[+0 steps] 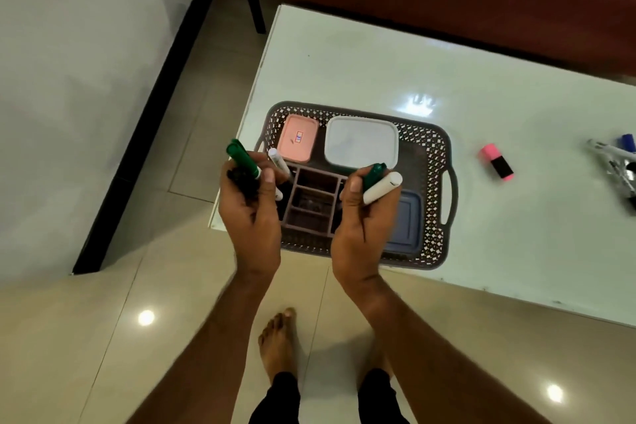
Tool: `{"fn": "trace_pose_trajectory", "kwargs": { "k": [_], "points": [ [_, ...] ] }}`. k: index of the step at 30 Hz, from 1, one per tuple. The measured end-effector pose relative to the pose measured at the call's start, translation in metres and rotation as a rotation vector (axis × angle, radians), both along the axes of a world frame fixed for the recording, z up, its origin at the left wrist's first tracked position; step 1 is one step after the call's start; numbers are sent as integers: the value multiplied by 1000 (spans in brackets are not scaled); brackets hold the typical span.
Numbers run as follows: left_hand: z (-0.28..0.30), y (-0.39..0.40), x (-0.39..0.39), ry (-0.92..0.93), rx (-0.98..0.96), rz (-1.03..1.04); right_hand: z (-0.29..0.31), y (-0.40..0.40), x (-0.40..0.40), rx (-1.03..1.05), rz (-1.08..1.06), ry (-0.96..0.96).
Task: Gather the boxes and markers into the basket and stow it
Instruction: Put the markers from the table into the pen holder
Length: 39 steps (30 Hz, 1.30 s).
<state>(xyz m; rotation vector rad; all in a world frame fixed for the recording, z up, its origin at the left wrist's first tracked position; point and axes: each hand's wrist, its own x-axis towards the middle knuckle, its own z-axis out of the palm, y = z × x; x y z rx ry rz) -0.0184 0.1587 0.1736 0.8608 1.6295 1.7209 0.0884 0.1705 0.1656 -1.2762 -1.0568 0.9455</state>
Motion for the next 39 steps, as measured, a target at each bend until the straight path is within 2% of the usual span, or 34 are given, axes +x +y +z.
{"fn": "trace_pose_trajectory", "kwargs": {
  "k": [4, 9, 14, 21, 26, 32, 34, 39],
  "points": [
    [-15, 0, 1, -21, -39, -8, -10, -7, -3, 87, 3, -121],
    [-26, -1, 2, 1, -76, -32, -30, -9, -8, 3, -86, -131],
    [-34, -3, 1, 137, -78, -53, -29, -7, -13, -80, -115, -78],
    [-33, -2, 3, 178, -62, -17, -26, -5, -6, 15, -103, -117],
    [-20, 0, 5, 342, -75, 107, -14, 4, 11, 83, -70, -211],
    [3, 19, 29, 416, -8, 284, -1, 26, 63, 81, -157, -204],
    [18, 31, 48, 440, 46, 246, 2, 36, 92, 96, -202, -232],
    [38, 76, 139, 436, 171, -4, -3, 65, 198, 82, -330, -361]
  ]
}}
